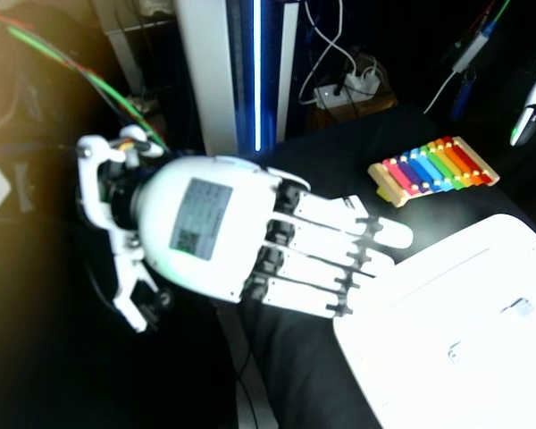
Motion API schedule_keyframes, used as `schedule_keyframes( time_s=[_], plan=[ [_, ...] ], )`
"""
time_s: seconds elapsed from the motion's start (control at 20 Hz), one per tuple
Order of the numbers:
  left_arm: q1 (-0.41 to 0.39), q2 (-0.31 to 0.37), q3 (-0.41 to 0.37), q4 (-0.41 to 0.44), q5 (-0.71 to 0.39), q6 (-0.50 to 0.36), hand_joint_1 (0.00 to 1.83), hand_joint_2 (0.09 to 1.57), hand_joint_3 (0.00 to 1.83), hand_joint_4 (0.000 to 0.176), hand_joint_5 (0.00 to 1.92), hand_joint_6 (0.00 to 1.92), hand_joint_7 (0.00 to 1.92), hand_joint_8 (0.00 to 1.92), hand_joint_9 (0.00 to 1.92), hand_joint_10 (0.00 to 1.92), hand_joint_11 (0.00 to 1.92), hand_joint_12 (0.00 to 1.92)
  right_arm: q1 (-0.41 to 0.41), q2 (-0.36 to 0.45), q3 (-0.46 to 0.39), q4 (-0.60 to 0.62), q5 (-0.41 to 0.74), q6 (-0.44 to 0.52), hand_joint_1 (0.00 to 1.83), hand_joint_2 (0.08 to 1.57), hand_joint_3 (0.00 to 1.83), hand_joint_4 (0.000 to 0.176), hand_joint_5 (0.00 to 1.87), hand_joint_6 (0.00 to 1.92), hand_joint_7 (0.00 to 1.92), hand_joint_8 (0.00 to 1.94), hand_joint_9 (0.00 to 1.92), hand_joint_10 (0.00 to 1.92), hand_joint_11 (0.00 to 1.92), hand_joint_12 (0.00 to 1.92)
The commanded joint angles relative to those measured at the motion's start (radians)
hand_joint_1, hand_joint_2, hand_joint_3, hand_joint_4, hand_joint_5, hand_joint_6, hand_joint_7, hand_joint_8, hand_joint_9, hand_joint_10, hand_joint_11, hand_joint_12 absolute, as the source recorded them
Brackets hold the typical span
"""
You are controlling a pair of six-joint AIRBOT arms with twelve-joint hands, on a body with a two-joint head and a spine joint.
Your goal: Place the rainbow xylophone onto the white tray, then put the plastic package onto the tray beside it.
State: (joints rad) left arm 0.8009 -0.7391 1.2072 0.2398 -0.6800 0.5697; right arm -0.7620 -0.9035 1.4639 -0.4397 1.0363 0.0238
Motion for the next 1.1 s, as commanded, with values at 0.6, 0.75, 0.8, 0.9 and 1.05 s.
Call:
schedule_keyframes(
  time_s=[0.6,0.75,0.8,0.9,1.05],
  plan=[
    [-0.036,0.030,-0.044,0.280,-0.114,-0.285,0.48,0.83,0.00,0.046,0.00,0.00,0.10,0.00,0.15,0.01,0.13,0.17,0.022,-0.003,0.000,0.057,0.097,0.005,0.50,0.82,0.00,0.049,0.14,0.00,0.00,0.00,0.00,0.00,0.00,0.00],
    [-0.097,0.036,-0.063,0.437,-0.070,-0.382,0.49,0.80,0.00,0.041,0.00,0.00,0.13,0.00,0.18,0.00,0.18,0.15,0.022,-0.005,0.001,0.056,0.097,0.005,0.50,0.83,0.01,0.042,0.15,0.01,0.01,0.01,0.00,0.00,0.00,0.00],
    [-0.124,0.035,-0.070,0.499,-0.052,-0.413,0.50,0.80,0.00,0.035,0.00,0.00,0.11,0.00,0.18,0.00,0.18,0.14,0.022,-0.006,0.001,0.054,0.097,0.005,0.50,0.84,0.01,0.047,0.15,0.00,0.01,0.00,0.00,0.00,0.00,0.00],
    [-0.163,0.029,-0.082,0.589,-0.037,-0.457,0.53,0.78,0.00,0.015,0.00,0.00,0.12,0.00,0.19,0.00,0.22,0.10,0.022,-0.009,0.001,0.051,0.097,0.005,0.50,0.85,0.01,0.035,0.15,0.00,0.01,0.00,0.00,0.00,0.00,0.00],
    [-0.183,0.015,-0.090,0.671,-0.032,-0.509,0.68,0.73,0.00,0.023,0.00,0.00,0.02,0.00,0.09,0.00,0.13,0.04,0.022,-0.012,0.001,0.047,0.096,0.005,0.49,0.84,0.00,0.022,0.14,0.00,0.01,0.00,0.00,0.00,0.00,0.00]
  ],
)
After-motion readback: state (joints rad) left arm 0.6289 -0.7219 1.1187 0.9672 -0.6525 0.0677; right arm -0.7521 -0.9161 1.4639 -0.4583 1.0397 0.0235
